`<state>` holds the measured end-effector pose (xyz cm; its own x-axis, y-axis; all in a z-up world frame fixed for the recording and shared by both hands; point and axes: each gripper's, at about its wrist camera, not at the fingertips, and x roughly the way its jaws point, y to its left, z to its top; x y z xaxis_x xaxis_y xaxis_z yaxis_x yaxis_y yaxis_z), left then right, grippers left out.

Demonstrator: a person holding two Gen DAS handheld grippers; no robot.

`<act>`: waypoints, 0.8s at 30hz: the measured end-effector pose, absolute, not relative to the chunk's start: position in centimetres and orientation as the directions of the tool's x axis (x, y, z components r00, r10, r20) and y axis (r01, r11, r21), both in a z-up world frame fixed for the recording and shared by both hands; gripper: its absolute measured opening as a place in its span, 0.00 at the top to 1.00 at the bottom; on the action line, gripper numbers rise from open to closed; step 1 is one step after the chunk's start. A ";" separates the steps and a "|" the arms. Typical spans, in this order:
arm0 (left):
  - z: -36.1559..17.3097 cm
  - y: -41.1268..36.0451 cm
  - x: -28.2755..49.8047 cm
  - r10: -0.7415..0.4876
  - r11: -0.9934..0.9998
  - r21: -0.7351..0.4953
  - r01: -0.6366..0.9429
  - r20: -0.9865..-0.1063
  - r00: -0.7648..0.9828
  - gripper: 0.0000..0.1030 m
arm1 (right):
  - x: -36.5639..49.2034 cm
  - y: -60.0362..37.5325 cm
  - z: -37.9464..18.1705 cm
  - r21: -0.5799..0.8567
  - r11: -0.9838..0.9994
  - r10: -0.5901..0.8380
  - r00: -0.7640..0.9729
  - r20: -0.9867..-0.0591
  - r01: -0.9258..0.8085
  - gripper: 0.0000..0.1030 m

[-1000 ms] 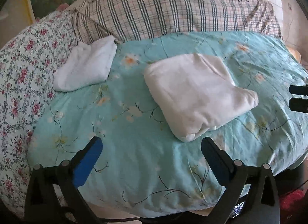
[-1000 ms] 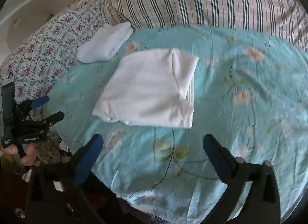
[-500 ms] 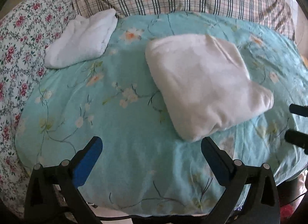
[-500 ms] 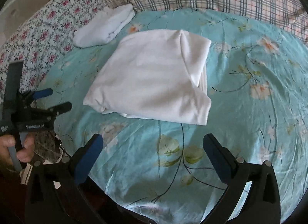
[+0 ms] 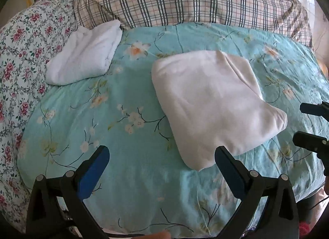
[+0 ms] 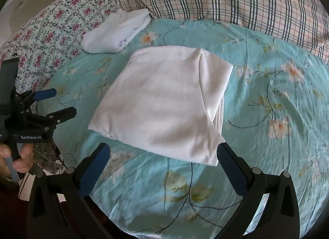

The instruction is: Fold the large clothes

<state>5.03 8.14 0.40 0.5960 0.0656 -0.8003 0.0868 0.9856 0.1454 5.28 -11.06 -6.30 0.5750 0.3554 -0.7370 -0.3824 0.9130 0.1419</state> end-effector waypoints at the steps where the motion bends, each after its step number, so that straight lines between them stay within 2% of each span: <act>1: 0.4 8.1 5.0 0.065 0.986 0.145 0.087 -0.801 0.595 0.01 | 5.4 -11.0 -6.3 0.143 0.912 0.357 0.574 -0.737 -0.383 0.00; 24: 0.8 7.5 5.3 0.057 0.987 0.135 0.086 -0.798 0.600 0.01 | 6.6 -10.6 -6.2 0.139 0.912 0.352 0.566 -0.745 -0.385 0.00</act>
<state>5.32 7.47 0.81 0.5997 0.0572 -0.7982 0.0859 0.9871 0.1353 6.61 -10.57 -6.16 0.5659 0.3524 -0.7453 -0.3852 0.9123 0.1389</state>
